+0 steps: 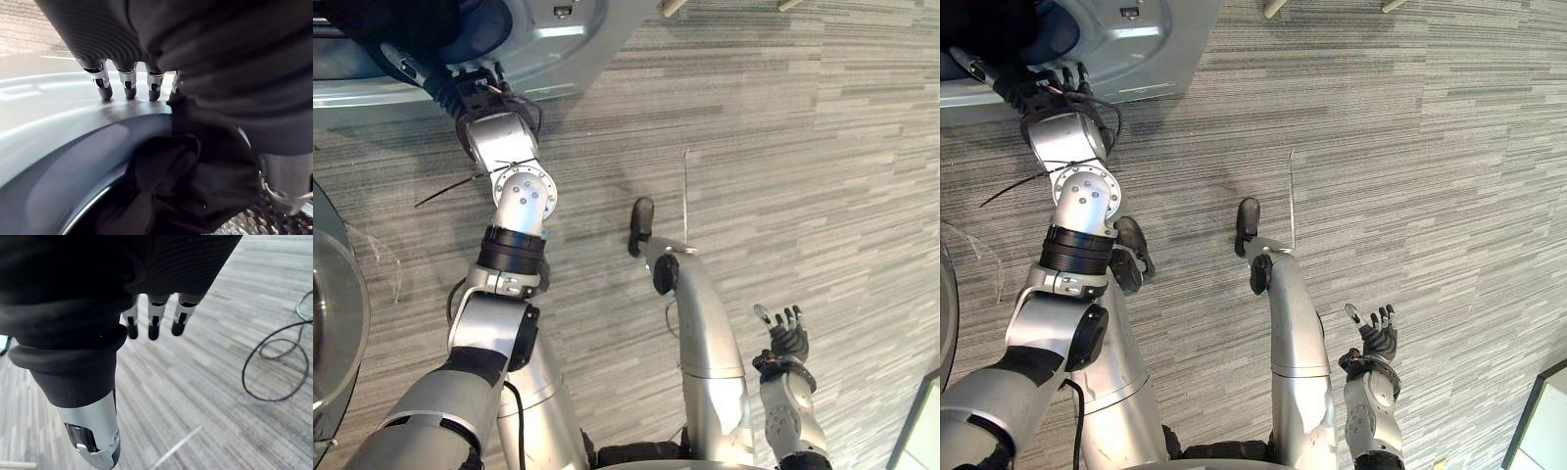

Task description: Pick up the laundry basket with both hands and put the clothes into the washing machine.

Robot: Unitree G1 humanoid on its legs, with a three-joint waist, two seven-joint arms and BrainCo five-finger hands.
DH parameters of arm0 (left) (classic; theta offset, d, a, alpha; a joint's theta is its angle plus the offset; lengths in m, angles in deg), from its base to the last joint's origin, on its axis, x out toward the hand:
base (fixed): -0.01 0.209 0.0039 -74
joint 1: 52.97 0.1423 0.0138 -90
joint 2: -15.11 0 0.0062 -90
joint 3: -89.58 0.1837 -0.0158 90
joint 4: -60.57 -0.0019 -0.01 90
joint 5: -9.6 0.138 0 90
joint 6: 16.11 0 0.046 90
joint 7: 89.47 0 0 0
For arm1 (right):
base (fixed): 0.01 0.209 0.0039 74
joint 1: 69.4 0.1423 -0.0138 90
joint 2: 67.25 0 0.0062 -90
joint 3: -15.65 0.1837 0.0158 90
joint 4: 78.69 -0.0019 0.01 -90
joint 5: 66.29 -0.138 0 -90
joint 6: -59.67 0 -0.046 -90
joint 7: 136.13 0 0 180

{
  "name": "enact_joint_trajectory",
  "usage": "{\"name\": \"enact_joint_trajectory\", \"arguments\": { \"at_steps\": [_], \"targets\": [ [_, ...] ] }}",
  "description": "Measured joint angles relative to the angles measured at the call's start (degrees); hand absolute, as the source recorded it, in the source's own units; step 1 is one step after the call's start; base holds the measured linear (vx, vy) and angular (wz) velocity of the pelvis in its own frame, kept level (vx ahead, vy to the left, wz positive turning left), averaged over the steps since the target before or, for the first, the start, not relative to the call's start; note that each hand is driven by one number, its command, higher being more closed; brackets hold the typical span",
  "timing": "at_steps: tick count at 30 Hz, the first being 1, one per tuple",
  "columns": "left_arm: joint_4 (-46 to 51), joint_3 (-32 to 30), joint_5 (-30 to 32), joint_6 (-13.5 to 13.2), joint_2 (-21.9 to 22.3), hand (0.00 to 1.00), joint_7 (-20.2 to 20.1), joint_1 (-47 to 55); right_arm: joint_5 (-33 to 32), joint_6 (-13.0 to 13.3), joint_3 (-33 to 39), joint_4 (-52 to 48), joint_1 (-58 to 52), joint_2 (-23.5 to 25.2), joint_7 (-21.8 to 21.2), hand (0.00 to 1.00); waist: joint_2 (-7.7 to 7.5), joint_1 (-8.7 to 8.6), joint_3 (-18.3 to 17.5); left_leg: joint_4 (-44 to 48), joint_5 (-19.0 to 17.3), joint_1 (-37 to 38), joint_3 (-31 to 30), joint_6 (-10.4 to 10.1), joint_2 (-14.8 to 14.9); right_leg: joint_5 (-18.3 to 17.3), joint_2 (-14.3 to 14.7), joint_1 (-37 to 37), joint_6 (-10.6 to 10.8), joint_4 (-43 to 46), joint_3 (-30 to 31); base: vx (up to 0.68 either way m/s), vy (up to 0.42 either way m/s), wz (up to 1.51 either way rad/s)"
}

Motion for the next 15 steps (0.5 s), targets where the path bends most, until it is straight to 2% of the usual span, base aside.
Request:
{"name": "enact_joint_trajectory", "arguments": {
  "at_steps": [4,8,11,13,14,15],
  "targets": [
    [4.90,-0.01,1.91,0.68,0.13,0.00,0.01,3.56,0.00,0.00,-0.17,-0.07,0.00,0.01,-0.24,0.00,0.00,-0.55,0.00,-0.04,0.00,0.48,0.26,-0.01,0.05,-0.12,-0.11,-0.02,-0.05,0.69,-0.11,0.00,0.000,0.00],
    [12.53,-1.51,4.34,2.87,0.52,0.00,-0.04,8.98,0.01,0.00,-0.38,-0.18,0.00,0.10,-0.98,0.00,-0.01,-1.14,-0.01,-0.40,0.12,0.81,0.35,-0.22,0.12,-0.24,-0.07,-0.03,-0.24,0.74,-0.14,0.00,0.000,0.00],
    [20.73,-3.35,8.91,4.01,2.17,0.00,-1.38,14.14,0.02,0.01,-0.39,-0.23,0.00,0.18,-1.01,0.00,-0.03,-1.99,-0.02,-0.46,0.11,1.25,0.57,-0.23,0.21,-0.41,-0.04,-0.01,-0.42,1.07,0.03,0.00,0.000,0.00],
    [32.28,-4.63,16.79,4.38,2.29,0.00,-8.28,14.52,0.02,0.01,-0.38,-0.27,0.01,0.51,-1.00,0.00,-0.05,-2.19,-0.03,-0.46,0.11,1.80,0.73,-0.28,0.32,-0.86,-0.04,0.11,-0.62,1.75,0.22,-0.01,0.006,0.03],
    [35.14,-4.96,18.96,4.39,1.91,0.00,-9.54,13.82,0.03,0.01,-0.38,-0.37,0.01,0.69,-1.01,0.00,-0.07,-2.12,-0.04,-0.56,0.11,2.10,0.79,-0.33,0.38,-0.94,-0.01,0.27,-0.73,1.78,0.30,0.00,0.000,0.00],
    [40.34,-6.99,23.66,4.47,0.97,0.00,-11.79,12.65,0.04,0.04,-0.35,-0.83,0.02,1.26,-1.03,0.00,-0.08,-2.09,-0.04,-1.07,0.01,3.23,1.17,-0.55,0.55,-1.13,0.03,0.90,-1.01,1.64,0.80,0.00,0.000,0.00]
  ]
}}
